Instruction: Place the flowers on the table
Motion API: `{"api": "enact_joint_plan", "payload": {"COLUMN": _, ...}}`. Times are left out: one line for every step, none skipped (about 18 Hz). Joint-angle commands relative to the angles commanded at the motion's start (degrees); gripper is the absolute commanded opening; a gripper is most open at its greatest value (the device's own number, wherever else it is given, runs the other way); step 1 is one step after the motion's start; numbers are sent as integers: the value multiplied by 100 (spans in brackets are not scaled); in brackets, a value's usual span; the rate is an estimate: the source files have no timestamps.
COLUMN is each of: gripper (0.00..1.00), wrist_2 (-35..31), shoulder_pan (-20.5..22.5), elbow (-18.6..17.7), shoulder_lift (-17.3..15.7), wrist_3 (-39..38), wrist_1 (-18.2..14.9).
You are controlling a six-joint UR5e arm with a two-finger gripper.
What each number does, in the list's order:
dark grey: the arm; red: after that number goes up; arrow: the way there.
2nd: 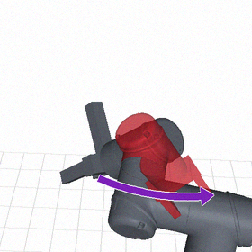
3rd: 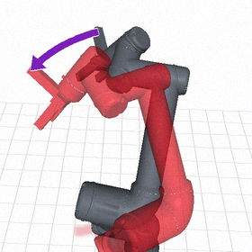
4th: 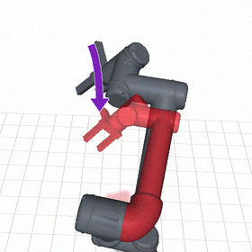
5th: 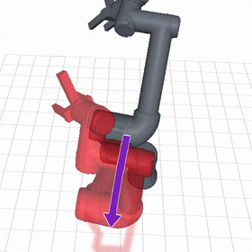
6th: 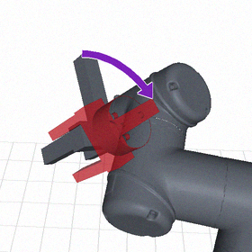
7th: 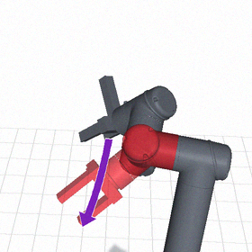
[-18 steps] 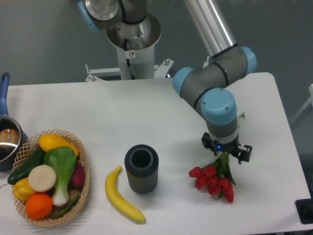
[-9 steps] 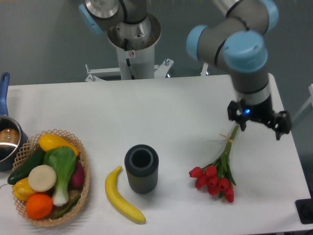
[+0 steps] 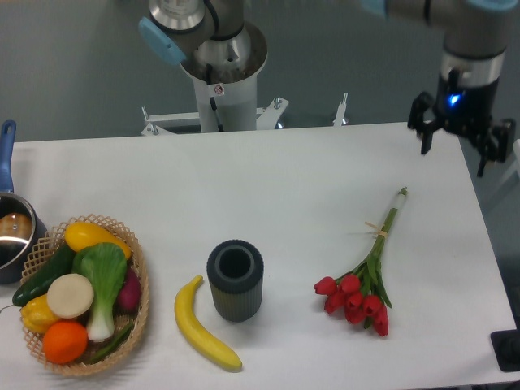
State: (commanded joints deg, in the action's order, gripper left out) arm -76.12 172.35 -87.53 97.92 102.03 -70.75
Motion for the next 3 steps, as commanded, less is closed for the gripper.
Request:
{"api": "enact_joint_plan", "payload": {"gripper": 100, "wrist_2": 9, "shoulder_pan": 44, "elbow": -62, "shoulder_lift": -36, "wrist_3": 115, "wrist_1": 9}}
{"api": "enact_joint_plan", "payload": {"gripper": 100, "wrist_2": 9, "shoulder_pan": 45, "elbow": -106, "shoulder_lift": -53, "wrist_3": 142, "wrist_1": 9}}
{"api": "enact_joint_plan", "payload": {"gripper": 100, "wrist_2": 9, "shoulder_pan": 62, "elbow": -106, "shoulder_lift": -71, "wrist_3": 142, "wrist_1": 9}}
